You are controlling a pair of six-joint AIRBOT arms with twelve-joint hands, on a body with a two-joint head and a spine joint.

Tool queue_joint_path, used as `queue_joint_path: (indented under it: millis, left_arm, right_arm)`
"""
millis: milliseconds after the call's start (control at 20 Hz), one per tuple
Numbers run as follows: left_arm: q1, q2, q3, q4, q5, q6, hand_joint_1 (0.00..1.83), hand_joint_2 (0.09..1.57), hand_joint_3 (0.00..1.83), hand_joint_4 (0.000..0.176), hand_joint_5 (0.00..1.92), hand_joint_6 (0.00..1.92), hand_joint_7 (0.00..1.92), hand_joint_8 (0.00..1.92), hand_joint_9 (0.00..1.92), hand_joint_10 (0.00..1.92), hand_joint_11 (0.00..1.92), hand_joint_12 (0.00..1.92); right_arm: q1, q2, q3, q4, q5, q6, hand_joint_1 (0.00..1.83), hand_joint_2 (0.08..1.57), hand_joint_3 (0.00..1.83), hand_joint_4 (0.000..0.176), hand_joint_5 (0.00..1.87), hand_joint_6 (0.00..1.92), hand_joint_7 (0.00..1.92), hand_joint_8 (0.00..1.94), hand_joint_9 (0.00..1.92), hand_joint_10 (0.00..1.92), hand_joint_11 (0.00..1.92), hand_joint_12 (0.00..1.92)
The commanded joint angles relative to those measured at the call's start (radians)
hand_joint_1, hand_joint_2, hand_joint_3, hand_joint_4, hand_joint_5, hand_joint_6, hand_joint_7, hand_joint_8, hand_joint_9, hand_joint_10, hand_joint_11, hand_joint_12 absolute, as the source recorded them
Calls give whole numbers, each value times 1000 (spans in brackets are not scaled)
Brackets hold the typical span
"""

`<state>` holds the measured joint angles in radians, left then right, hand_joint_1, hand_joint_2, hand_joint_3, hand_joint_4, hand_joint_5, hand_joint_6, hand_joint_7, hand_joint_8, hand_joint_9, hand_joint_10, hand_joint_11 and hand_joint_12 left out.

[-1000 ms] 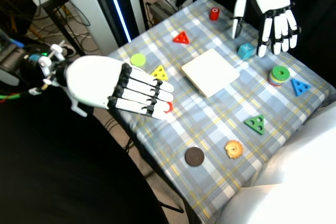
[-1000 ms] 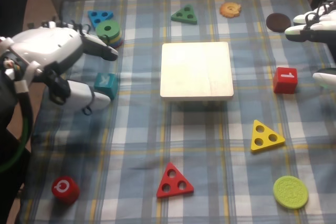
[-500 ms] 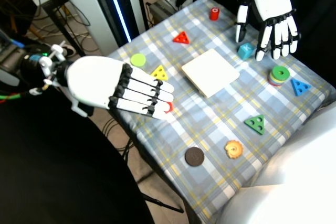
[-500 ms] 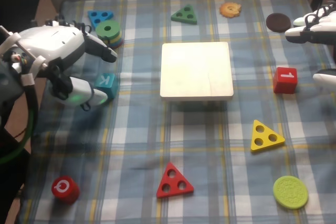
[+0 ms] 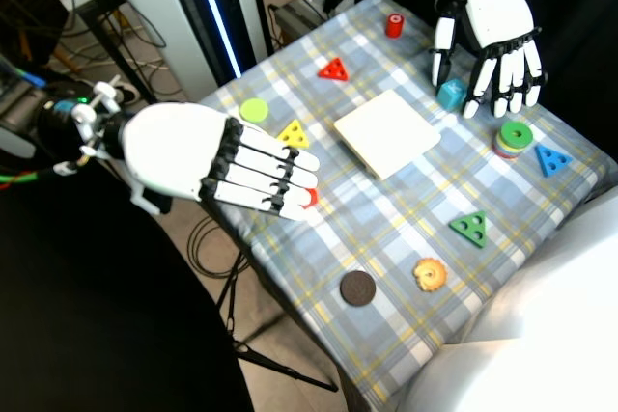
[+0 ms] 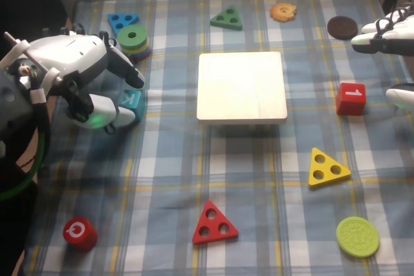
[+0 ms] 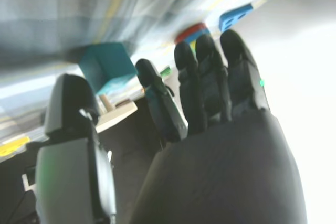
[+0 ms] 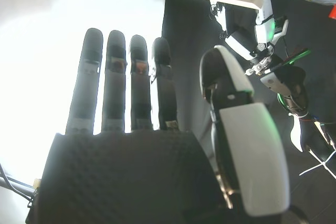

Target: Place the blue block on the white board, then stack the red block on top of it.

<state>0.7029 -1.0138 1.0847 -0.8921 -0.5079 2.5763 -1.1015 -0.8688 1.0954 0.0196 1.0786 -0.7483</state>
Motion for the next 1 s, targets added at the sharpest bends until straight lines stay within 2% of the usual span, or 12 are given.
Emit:
queue_joint_path:
  millis: [0,50,200,250,300,350,400,600,800,850,900,950]
  left_arm:
    - [-12,-5,6,21,-83,3,991,1123,5,176,906,848,521,0,379,0,45,427]
    - [-12,-7,8,19,-82,3,972,1156,8,176,865,1100,521,0,385,0,50,436]
    - [-12,-12,13,5,-83,3,983,1155,0,176,885,1116,566,10,433,11,91,462]
    - [-12,-14,15,1,-86,3,990,1154,0,163,889,1112,570,7,445,10,107,463]
    - [-13,-16,15,-3,-93,3,1026,1147,0,95,914,1079,579,4,457,7,118,470]
    - [-15,-16,14,-4,-96,3,1026,1147,0,95,914,1079,579,4,457,7,118,470]
    - [-18,-16,11,-4,-104,2,1037,1142,0,77,925,1063,595,5,457,4,106,477]
    - [-51,-5,-21,69,-141,-44,1044,1126,0,90,958,1009,611,3,443,1,112,474]
    - [-83,12,-66,188,-192,-110,1056,1124,0,59,965,999,623,3,434,2,89,472]
    - [-95,11,-71,218,-195,-128,1056,1120,0,68,973,986,624,2,435,2,99,483]
    - [-117,5,-73,261,-197,-162,1080,1100,0,41,1018,914,630,2,439,2,108,491]
    - [-131,-4,-72,288,-196,-179,1083,1098,0,37,1023,906,627,0,436,0,106,490]
  right_arm:
    - [11,-1,2,21,119,6,598,1331,6,0,481,1,479,4,457,3,300,363]
    - [11,-1,2,21,119,7,595,1331,5,0,480,0,480,4,456,2,298,360]
    - [11,-1,2,20,119,7,569,1339,5,0,483,1,487,4,461,3,305,351]
    - [11,-1,2,20,119,8,569,1340,5,0,487,2,493,5,462,3,304,348]
    - [11,-1,2,20,119,8,556,1345,4,0,486,1,496,4,468,4,305,338]
    - [11,-1,2,20,119,8,556,1345,4,0,486,1,496,4,468,4,305,338]
    - [10,-1,2,20,119,9,553,1347,4,0,486,1,496,3,470,4,304,334]
    - [8,-2,1,20,120,10,522,1353,4,0,494,2,508,3,486,5,334,330]
    - [8,-4,1,20,120,10,504,1354,2,0,495,1,510,2,486,3,334,318]
    - [8,-5,1,20,120,10,501,1354,2,0,494,1,509,2,483,1,329,314]
    - [8,-7,2,20,120,10,486,1353,1,0,495,1,510,1,483,1,332,303]
    - [8,-7,2,20,120,10,487,1352,0,0,492,0,510,1,482,0,332,301]
